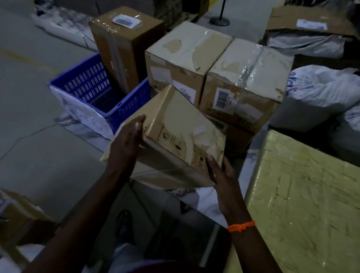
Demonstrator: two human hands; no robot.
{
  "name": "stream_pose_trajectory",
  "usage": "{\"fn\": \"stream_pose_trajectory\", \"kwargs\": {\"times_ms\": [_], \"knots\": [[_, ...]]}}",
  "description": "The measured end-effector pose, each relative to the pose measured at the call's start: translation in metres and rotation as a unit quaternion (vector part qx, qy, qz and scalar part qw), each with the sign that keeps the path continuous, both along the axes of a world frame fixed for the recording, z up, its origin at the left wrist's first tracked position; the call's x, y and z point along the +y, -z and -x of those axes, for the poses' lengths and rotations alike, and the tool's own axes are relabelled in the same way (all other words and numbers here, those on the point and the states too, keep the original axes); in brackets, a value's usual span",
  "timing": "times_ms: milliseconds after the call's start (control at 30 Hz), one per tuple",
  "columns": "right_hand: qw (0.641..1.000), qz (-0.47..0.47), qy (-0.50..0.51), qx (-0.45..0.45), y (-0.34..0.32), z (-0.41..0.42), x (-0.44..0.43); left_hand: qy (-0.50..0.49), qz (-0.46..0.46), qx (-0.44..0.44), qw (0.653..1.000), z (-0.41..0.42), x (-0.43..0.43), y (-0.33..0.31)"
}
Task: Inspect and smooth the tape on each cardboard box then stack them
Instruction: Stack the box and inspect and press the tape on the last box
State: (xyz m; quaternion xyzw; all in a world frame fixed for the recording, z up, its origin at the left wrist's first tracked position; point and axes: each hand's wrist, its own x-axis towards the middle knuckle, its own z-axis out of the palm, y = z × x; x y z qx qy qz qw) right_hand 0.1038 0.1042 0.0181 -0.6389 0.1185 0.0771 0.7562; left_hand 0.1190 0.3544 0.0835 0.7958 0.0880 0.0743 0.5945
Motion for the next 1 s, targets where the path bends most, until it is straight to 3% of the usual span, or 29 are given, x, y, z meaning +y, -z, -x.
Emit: {"fn": "stream_pose_trajectory", "kwargs": {"times_ms": [167, 467, 533, 633, 700, 800, 900, 1000], "knots": [[0.997, 0.04, 0.037, -0.057, -0.024, -0.001, -0.024, -0.023, 0.156, 0.018, 0.987, 0.002, -0.019, -0.006], [0.971, 0.226, 0.056, -0.047, -0.03, -0.003, -0.058, 0.058, 0.109, 0.116, 0.985, 0.007, -0.045, 0.038], [0.948, 0.303, 0.059, -0.079, -0.038, 0.004, -0.055, 0.055, 0.05, 0.079, 0.994, 0.007, -0.042, 0.034], [0.856, 0.482, 0.079, -0.169, -0.054, 0.003, -0.045, 0.071, -0.123, -0.054, 0.988, 0.001, -0.038, 0.025], [0.802, 0.554, 0.018, -0.222, -0.061, -0.009, -0.036, 0.111, -0.282, -0.11, 0.947, -0.011, -0.04, 0.017], [0.755, 0.609, -0.113, -0.216, -0.061, -0.032, -0.023, 0.214, -0.457, -0.072, 0.861, -0.027, -0.057, 0.002], [0.719, 0.647, -0.155, -0.198, -0.059, -0.044, -0.018, 0.269, -0.509, -0.037, 0.817, -0.037, -0.068, 0.002], [0.719, 0.648, -0.161, -0.193, -0.057, -0.046, -0.02, 0.269, -0.519, -0.045, 0.81, -0.036, -0.066, 0.009]]}}
